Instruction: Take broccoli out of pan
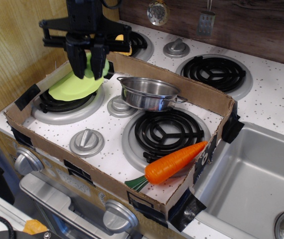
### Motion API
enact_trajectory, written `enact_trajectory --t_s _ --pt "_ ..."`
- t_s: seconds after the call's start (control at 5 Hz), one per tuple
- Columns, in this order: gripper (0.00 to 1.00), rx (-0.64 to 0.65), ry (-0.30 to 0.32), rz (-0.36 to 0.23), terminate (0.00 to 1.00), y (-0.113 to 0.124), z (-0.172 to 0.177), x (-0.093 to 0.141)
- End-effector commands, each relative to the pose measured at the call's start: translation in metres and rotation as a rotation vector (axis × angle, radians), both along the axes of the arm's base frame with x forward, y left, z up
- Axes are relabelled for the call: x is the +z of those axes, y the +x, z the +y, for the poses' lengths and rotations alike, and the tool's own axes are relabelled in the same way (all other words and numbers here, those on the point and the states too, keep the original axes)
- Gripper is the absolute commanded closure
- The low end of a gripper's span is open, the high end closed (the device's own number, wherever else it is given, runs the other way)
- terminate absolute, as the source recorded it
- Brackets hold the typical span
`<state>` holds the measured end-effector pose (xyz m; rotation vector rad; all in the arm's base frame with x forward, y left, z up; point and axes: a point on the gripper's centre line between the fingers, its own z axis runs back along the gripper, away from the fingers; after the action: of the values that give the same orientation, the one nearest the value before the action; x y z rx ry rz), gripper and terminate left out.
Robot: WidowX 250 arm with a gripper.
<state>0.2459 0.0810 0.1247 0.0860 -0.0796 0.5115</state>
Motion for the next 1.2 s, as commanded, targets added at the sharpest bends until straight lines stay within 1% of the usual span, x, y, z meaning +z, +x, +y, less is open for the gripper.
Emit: enact_trajectory --t_s 0.0,0.2,0.4,0.6,0.8,1.0 --pt "1.00 0.033 -0.123 -0.092 0.00 0.006 -0.019 -0.042" --pt "1.00 0.057 -0.156 -0.130 0.00 0.012 -0.026 -0.056" --pt "1.00 0.052 -0.204 -0.134 0.00 0.019 -0.026 -0.064" --pt "1.00 0.098 -0.222 -0.212 0.00 0.014 -0.041 -0.084" --pt "0.00 0.124 -0.194 -0.262 0.00 0.010 -0.051 -0.089" --pt "0.00 0.122 -0.150 -0.240 0.00 0.006 -0.056 -0.074"
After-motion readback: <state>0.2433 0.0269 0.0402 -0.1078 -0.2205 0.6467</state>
